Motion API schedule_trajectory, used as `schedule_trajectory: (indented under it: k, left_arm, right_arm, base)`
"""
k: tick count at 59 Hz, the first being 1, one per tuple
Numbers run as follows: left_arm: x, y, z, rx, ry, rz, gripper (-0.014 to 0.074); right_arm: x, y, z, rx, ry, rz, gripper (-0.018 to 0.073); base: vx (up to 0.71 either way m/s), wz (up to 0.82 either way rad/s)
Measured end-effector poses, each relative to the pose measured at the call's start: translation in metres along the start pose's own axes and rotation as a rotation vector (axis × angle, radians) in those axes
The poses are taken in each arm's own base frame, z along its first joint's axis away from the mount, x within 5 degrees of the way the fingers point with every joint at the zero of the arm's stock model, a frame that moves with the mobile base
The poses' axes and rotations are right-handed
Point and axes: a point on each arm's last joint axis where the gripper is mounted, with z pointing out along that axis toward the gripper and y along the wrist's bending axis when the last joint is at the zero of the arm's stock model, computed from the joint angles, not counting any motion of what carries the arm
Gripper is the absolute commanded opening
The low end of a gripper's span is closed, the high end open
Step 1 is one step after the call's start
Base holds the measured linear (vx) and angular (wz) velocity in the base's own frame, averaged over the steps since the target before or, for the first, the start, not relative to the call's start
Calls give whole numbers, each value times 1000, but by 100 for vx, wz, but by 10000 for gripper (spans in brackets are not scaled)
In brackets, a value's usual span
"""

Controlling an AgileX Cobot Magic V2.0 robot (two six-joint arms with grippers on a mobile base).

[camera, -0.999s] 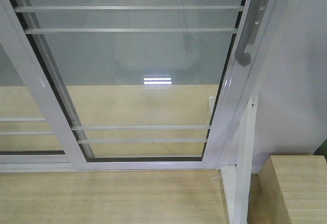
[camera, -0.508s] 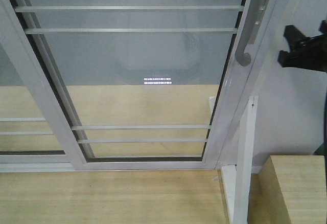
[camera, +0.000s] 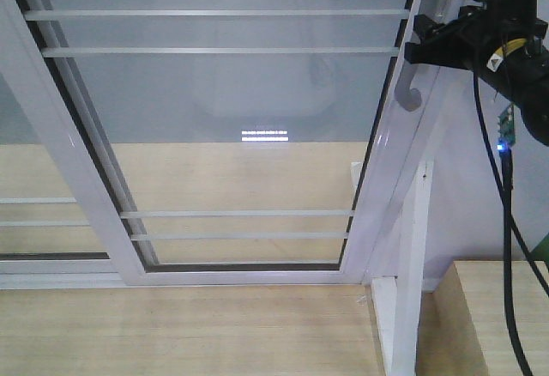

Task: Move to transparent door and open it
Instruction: 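Raise the open right gripper to the silver door handle, then slide the door by its handle with the right gripper away from the frame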

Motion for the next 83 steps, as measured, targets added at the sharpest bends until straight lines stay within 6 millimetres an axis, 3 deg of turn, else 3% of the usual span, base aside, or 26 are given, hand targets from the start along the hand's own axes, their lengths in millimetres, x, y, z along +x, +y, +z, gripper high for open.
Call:
schedule_trajectory:
  k: [9, 27, 44, 59, 83]
  left_arm:
    - [3, 0, 0, 1, 29, 0, 399]
    - [3, 0, 0, 2, 36, 0, 399]
    - [3, 0, 0, 2, 37, 0, 399]
    - [4, 0, 0, 2, 39, 0, 399]
    - [4, 0, 0, 2, 41, 0, 399]
  right_arm:
    - [-4, -2, 21, 0, -18, 29, 466]
    - [8, -3, 55, -6, 0, 37, 414]
    - [6, 11, 58, -49, 2, -5, 315]
    - [3, 27, 59, -78, 5, 2, 307]
    - [-1, 79, 58, -201, -26, -21, 307]
  base:
    - [0, 0]
    - [0, 0]
    - [0, 0]
    - [0, 0]
    - [0, 0]
